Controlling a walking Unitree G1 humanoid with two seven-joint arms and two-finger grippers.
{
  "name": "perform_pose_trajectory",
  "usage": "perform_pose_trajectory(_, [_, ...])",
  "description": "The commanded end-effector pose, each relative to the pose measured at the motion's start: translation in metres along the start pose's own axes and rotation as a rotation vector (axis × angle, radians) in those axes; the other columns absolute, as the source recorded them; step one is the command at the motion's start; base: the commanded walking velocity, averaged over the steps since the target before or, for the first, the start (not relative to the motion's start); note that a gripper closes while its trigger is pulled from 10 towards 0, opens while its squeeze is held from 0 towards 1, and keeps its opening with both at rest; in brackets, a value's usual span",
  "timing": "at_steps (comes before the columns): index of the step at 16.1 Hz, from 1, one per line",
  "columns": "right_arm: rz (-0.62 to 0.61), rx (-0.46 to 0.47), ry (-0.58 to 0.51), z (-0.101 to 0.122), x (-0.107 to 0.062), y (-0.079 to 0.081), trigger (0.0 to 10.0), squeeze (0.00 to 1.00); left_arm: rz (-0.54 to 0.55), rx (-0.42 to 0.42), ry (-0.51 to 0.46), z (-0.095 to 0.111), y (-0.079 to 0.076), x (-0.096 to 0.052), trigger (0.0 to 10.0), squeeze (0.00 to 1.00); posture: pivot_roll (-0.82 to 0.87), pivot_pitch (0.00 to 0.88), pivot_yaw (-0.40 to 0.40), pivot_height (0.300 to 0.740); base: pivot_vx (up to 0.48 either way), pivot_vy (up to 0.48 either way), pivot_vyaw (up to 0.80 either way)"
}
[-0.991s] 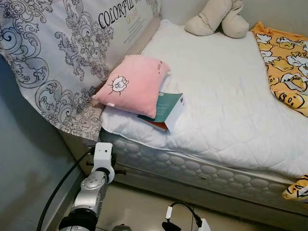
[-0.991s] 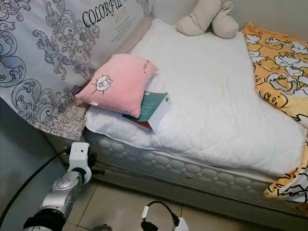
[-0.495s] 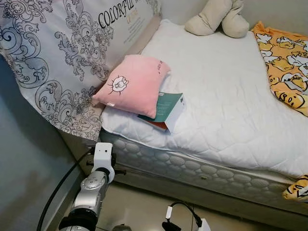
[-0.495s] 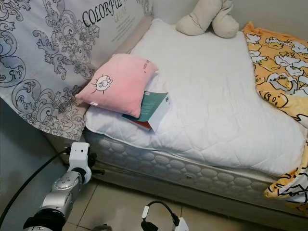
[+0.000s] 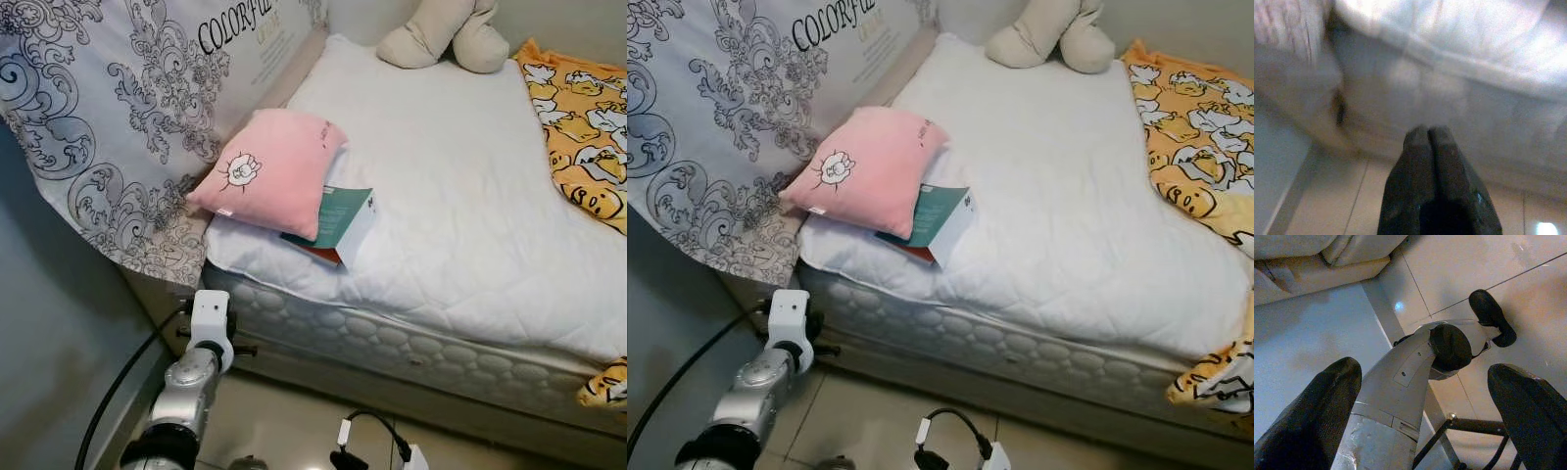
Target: Clean up the room
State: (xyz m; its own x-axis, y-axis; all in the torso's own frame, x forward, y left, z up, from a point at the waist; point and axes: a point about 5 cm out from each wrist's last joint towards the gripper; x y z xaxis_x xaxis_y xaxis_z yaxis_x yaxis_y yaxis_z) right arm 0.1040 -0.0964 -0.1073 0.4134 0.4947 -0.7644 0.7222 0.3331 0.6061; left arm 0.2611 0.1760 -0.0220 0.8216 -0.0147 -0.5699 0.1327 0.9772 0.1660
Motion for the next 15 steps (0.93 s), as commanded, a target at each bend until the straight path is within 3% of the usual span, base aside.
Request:
perform_pose_trajectory(1, [-0.070,-1.649,-0.379,0.083,0.003,0.196,10.0,0.00,0.048,-0.027,0.248,-0.064,-0.006,-0.015,10.0,0.00,0.28,0.000,0.000,0.740,0.000,0.000,0.00])
perform_pose_trajectory(4, [-0.091,-1.625,-0.345,0.083,0.004,0.189,10.0,0.00,0.062,-0.034,0.285,-0.075,-0.008,-0.020,10.0,0.00,0.30,0.000,0.000,0.740,0.000,0.000,0.00])
perform_pose_trajectory(11, [-0.085,-1.641,-0.326,0.079,0.006,0.189,10.0,0.00,0.082,-0.043,0.286,-0.078,-0.009,-0.020,10.0,0.00,0.30,0.000,0.000,0.740,0.000,0.000,0.00])
perform_pose_trajectory(13, [-0.093,-1.641,-0.342,0.078,0.006,0.190,10.0,0.00,0.092,-0.115,0.280,-0.076,-0.010,-0.019,10.0,0.00,0.30,0.000,0.000,0.740,0.000,0.000,0.00])
perform_pose_trajectory(14, [-0.088,-1.613,-0.357,0.078,0.006,0.191,10.0,0.00,0.100,-0.195,0.273,-0.073,-0.010,-0.018,10.0,0.00,0.30,0.000,0.000,0.740,0.000,0.000,0.00])
perform_pose_trajectory(15, [-0.019,-1.525,-0.431,0.080,0.003,0.206,10.0,0.00,0.151,-0.280,0.218,-0.062,-0.003,-0.013,10.0,0.00,0.29,0.000,0.000,0.740,0.000,0.000,0.00])
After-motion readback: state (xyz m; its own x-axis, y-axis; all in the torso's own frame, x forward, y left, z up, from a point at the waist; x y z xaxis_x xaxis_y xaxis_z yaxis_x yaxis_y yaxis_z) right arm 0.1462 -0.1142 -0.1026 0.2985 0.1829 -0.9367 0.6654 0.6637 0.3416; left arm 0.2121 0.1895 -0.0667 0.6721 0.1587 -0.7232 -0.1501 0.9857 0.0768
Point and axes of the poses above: a point about 5 cm out from each wrist's last joint towards the gripper, its own x axis pointing out of the wrist towards the gripper, its own z axis along the axis of the wrist's last joint, y = z × x, and after that the axes turned 11 degrees about x, right-handed
